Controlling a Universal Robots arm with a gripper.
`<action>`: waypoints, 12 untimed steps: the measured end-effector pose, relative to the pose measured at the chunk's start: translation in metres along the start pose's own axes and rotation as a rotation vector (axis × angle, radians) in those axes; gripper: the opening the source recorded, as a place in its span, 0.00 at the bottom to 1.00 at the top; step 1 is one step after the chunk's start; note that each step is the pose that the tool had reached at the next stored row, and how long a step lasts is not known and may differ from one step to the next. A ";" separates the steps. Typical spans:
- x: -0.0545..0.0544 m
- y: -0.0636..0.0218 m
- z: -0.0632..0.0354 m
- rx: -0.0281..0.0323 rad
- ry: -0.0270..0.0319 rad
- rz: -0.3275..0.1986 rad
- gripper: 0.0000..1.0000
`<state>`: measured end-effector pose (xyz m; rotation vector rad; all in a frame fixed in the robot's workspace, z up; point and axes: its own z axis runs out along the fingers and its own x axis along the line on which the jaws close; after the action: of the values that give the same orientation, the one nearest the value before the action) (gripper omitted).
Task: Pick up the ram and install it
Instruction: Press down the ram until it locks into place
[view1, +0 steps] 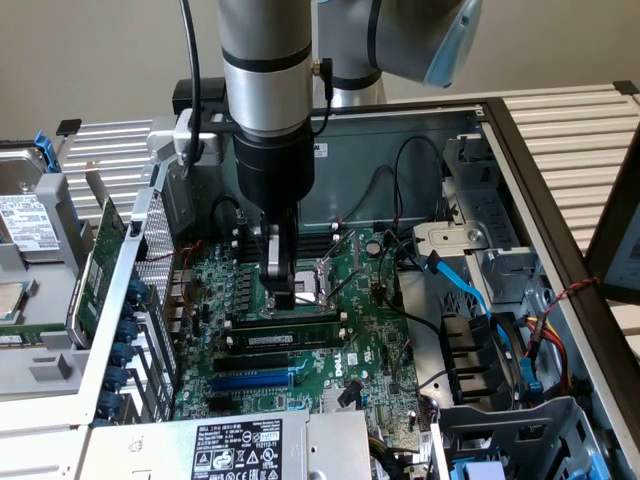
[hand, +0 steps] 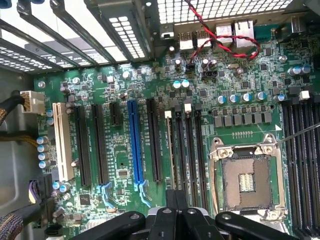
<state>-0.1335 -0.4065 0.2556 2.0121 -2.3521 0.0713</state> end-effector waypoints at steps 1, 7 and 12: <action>0.000 0.0000 0.0000 -0.0009 0.0000 0.014 0.11; 0.000 0.0000 0.0005 -0.0061 -0.0010 0.091 0.11; 0.000 0.0000 0.0006 -0.0108 -0.0008 0.167 0.11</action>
<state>-0.1335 -0.4065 0.2550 1.8072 -2.5102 0.0633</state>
